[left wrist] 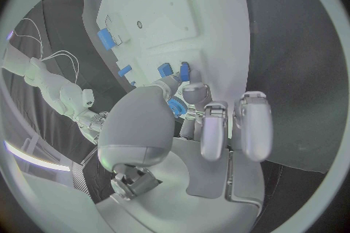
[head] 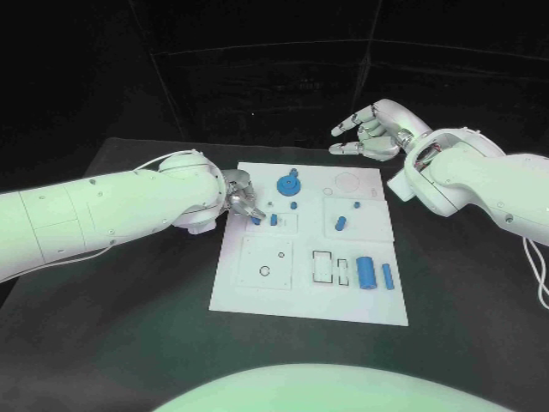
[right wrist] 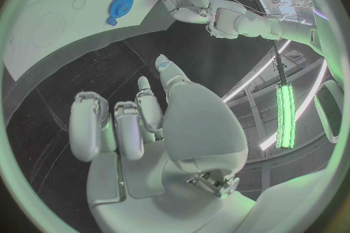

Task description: Assemble the parts on the task board

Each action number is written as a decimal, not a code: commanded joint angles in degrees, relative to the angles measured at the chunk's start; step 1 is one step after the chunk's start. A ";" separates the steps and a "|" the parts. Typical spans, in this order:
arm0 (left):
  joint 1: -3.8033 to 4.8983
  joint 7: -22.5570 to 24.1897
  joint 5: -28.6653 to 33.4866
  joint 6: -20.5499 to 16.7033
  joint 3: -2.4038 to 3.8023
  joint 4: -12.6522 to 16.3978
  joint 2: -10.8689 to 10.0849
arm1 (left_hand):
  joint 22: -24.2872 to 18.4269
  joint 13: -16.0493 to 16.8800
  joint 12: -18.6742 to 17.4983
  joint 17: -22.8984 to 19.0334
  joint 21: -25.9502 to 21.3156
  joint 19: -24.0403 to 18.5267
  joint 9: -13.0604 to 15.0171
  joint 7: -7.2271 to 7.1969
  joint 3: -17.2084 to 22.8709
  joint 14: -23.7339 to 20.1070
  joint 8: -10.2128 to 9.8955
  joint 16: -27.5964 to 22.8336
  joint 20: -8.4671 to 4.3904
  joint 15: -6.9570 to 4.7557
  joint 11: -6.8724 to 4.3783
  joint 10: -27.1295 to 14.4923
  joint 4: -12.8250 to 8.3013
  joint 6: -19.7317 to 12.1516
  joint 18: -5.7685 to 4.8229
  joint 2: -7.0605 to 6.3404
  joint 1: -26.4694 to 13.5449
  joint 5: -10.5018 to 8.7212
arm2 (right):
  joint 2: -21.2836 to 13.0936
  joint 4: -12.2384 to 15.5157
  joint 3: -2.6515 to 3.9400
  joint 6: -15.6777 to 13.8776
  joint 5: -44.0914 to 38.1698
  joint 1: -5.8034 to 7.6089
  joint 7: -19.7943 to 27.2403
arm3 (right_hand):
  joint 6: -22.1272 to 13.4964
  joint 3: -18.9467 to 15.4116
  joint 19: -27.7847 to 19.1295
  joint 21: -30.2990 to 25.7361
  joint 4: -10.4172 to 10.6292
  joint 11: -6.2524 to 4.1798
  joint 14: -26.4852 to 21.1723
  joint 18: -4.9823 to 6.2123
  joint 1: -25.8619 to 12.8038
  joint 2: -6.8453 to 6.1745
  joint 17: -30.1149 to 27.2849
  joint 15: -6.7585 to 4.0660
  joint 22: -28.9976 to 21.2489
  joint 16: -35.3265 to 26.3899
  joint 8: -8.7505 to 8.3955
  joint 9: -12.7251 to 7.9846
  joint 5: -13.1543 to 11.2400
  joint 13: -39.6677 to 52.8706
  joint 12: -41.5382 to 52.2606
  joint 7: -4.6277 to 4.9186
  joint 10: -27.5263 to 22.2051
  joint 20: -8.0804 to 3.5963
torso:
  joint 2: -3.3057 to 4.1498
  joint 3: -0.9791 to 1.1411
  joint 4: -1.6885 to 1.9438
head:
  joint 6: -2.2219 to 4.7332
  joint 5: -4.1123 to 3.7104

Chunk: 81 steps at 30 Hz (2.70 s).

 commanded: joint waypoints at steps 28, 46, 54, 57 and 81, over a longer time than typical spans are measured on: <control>-0.16 -0.21 -0.83 -0.59 -0.11 -0.36 0.51 | 5.78 0.59 1.07 15.10 0.88 1.97 0.97 -0.40 -6.43 6.05 1.38 0.18 -0.61 -0.54 -0.59 0.33 3.40 0.48 -0.82 0.12 -3.78 -0.26 | 0.17 -0.06 0.04 0.12 0.10 0.10 0.56 | -0.38 -0.42 -0.30 -0.18 -0.04 0.05 5.11 0.77 0.06 0.48 11.62 -0.36 -0.07 -0.19 0.28 -0.08 0.23 0.69 -0.32 0.11 -0.24 0.00 | -0.02 0.00 0.02 | -0.08 0.03; -0.17 0.28 -0.50 -4.86 0.03 0.91 -1.03 | 5.68 0.13 1.07 15.10 0.61 1.90 1.34 -0.34 -15.11 6.05 1.71 0.18 -0.60 -0.53 -0.52 0.04 9.54 0.26 -0.77 0.15 -6.94 -0.35 | 0.15 -0.14 0.04 0.11 0.10 0.08 0.66 | -0.44 -0.68 -0.34 -0.28 -0.01 0.05 5.09 0.79 0.05 0.58 11.50 -0.37 -0.20 -0.29 0.40 -0.08 0.26 0.56 -0.42 0.11 -0.32 -0.01 | -0.02 -0.02 0.03 | 0.09 -0.11; -0.15 2.48 2.55 -9.41 0.22 1.85 -2.23 | 4.81 -1.16 0.07 15.10 -0.18 1.52 1.24 -0.03 -17.86 6.05 1.28 0.18 -0.54 -0.41 -0.27 -0.95 10.55 -0.72 -0.55 0.71 -7.72 -0.36 | 0.19 -0.30 0.03 0.12 0.10 0.06 0.69 | -0.44 -0.68 -0.34 -0.28 -0.01 0.05 5.09 0.79 0.05 0.58 11.50 -0.37 -0.20 -0.29 0.40 -0.08 0.26 0.56 -0.42 0.11 -0.32 -0.01 | -0.02 -0.04 0.03 | 0.23 -0.16; -0.14 4.38 4.07 -11.13 0.27 2.05 -2.71 | 4.08 -1.90 -0.52 15.10 -0.83 1.19 1.17 0.13 -18.53 6.05 1.07 0.18 -0.48 -0.32 -0.14 -1.50 10.47 -1.17 -0.37 1.04 -7.56 -0.30 | 0.16 -0.34 0.03 0.12 0.10 0.06 0.69 | -0.44 -0.68 -0.34 -0.28 -0.01 0.05 5.09 0.79 0.05 0.58 11.50 -0.37 -0.20 -0.29 0.40 -0.08 0.26 0.56 -0.42 0.11 -0.32 -0.01 | -0.01 -0.02 0.04 | 0.26 -0.25; -0.44 38.52 -13.74 -19.41 -0.33 -5.29 3.57 | -38.54 -37.46 -37.39 -16.74 -44.77 -16.75 -17.78 6.76 -11.10 -10.31 -19.89 -31.13 5.18 5.83 7.29 -22.41 0.85 -5.45 7.43 -2.78 16.67 0.00 | 0.64 -0.84 0.03 0.23 0.10 0.05 0.69 | -0.47 -0.75 -0.34 -0.30 0.02 0.05 5.08 0.79 0.02 0.61 11.47 -0.37 -0.20 -0.31 0.42 -0.09 0.26 0.52 -0.45 0.11 -0.35 -0.01 | 0.04 -0.02 -0.11 | 1.42 -1.35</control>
